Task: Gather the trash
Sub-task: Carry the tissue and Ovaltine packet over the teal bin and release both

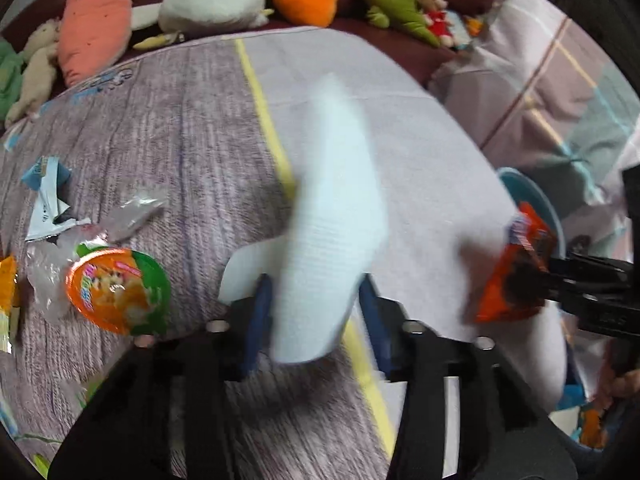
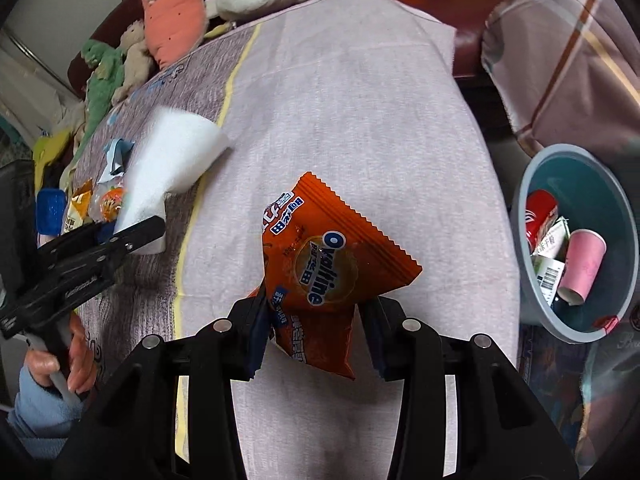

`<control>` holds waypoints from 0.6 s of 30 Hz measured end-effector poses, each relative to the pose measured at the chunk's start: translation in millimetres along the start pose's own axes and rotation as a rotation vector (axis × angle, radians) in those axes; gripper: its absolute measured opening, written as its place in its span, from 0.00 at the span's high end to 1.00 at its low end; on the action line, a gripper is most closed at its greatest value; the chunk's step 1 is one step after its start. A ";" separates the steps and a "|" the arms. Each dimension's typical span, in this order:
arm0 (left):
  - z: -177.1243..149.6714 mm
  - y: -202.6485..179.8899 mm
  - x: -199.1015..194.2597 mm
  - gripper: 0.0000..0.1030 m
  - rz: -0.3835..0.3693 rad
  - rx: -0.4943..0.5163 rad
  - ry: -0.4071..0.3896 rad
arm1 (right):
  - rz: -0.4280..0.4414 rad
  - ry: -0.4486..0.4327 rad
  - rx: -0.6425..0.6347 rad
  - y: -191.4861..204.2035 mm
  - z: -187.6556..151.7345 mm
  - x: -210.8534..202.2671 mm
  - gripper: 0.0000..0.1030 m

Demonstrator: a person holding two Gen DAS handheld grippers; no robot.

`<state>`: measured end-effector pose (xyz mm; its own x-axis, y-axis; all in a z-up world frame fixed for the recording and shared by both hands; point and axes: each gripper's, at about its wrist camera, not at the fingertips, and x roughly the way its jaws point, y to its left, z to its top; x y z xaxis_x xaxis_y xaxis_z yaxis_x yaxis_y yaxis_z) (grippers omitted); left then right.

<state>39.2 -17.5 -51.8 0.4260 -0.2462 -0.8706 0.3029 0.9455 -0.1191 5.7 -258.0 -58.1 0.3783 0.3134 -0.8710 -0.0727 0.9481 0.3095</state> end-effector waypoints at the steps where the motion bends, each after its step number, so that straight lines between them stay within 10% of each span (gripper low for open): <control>1: 2.6 2.0 3.5 0.52 0.009 -0.004 0.007 | 0.003 -0.003 0.003 -2.1 0.2 -0.9 0.61; 9: 12.8 8.9 32.1 0.48 0.069 -0.019 0.047 | 0.010 -0.026 0.034 -20.7 0.0 -10.4 0.60; 11: 15.6 7.1 33.1 0.59 0.076 -0.019 0.046 | 0.008 -0.032 0.046 -27.2 0.1 -12.2 0.60; 13: 17.6 6.1 32.5 0.91 0.068 -0.032 0.055 | 0.007 -0.039 0.060 -35.5 -0.3 -14.0 0.60; 18: 26.8 -15.4 11.5 0.95 0.012 -0.037 0.012 | 0.012 -0.068 0.096 -57.7 -1.0 -20.1 0.60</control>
<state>62.3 -40.7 -47.3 0.4187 -0.2326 -0.8778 0.2659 0.9557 -0.1264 1.4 -319.0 -58.8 0.4395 0.3171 -0.8404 0.0103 0.9338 0.3578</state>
